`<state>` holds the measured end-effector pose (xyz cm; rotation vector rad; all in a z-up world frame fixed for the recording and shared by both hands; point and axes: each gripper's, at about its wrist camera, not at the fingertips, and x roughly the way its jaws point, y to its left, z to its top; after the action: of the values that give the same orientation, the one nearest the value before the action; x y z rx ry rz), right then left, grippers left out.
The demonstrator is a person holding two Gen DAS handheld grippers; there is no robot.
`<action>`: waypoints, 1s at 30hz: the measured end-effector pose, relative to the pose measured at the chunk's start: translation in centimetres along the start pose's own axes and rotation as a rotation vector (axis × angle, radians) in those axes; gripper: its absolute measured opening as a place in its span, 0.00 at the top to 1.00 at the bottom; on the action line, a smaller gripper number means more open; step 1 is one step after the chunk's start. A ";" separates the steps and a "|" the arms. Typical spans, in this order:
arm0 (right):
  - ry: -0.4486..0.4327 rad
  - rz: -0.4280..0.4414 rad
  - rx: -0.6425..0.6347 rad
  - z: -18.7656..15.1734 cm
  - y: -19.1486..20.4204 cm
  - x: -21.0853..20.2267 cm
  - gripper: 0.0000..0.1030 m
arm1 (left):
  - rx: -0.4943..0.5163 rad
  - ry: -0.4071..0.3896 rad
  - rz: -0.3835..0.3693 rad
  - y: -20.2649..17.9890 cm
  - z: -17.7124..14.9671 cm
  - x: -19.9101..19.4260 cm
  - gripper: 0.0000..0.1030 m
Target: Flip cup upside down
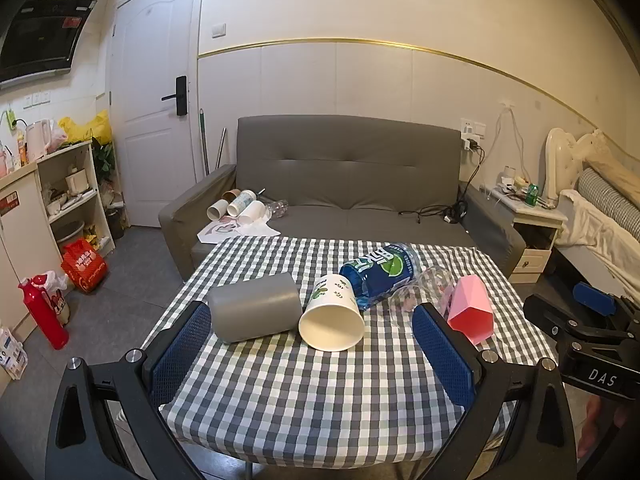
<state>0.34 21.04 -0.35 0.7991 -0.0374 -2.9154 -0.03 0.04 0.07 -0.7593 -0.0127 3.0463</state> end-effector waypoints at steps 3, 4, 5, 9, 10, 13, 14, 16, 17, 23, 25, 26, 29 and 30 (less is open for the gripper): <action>0.000 0.000 0.000 -0.1 -0.2 0.0 0.00 | 0.000 0.000 -0.001 0.0 0.0 0.0 0.00; 0.000 -0.001 0.000 -0.1 -0.2 0.0 0.00 | 0.000 0.001 -0.001 0.0 0.0 0.0 0.00; 0.000 -0.001 0.000 -0.2 -0.2 0.0 0.00 | -0.001 0.001 0.000 0.0 0.0 -0.1 0.00; 0.003 -0.001 0.000 -0.2 -0.1 0.0 0.00 | -0.001 0.000 0.001 0.0 0.0 0.0 0.00; 0.004 -0.002 0.000 -0.2 -0.1 0.0 0.00 | -0.001 0.000 0.002 0.0 0.0 0.0 0.00; 0.004 -0.002 -0.002 -0.2 -0.1 0.0 0.00 | -0.001 0.000 0.002 0.0 0.0 0.0 0.00; 0.004 -0.002 -0.003 -0.2 0.0 0.0 0.00 | -0.001 0.000 0.002 0.0 0.0 0.0 0.00; 0.005 -0.002 -0.004 -0.3 0.0 0.0 0.00 | -0.001 -0.001 0.002 0.0 0.0 0.0 0.00; 0.006 -0.002 -0.004 -0.2 0.0 0.0 0.00 | -0.001 -0.001 0.002 0.0 0.0 0.0 0.00; 0.005 -0.002 -0.004 -0.2 0.0 0.0 0.00 | -0.002 -0.001 0.003 0.0 0.0 0.0 0.00; 0.006 -0.001 -0.002 -0.2 -0.1 0.0 0.00 | -0.002 0.000 0.003 0.0 0.0 0.0 0.00; 0.007 0.000 -0.002 -0.1 -0.1 0.0 0.00 | -0.002 0.000 0.004 0.0 0.0 -0.1 0.00; 0.007 0.001 -0.003 -0.1 -0.1 0.0 0.00 | -0.003 -0.002 0.002 0.0 0.0 -0.1 0.00; 0.007 0.000 -0.003 -0.1 -0.1 0.0 0.00 | -0.002 -0.001 0.003 0.0 0.0 0.0 0.00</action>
<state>0.36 21.19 -0.45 0.8092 -0.0325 -2.9114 -0.01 0.02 0.08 -0.7590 -0.0143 3.0500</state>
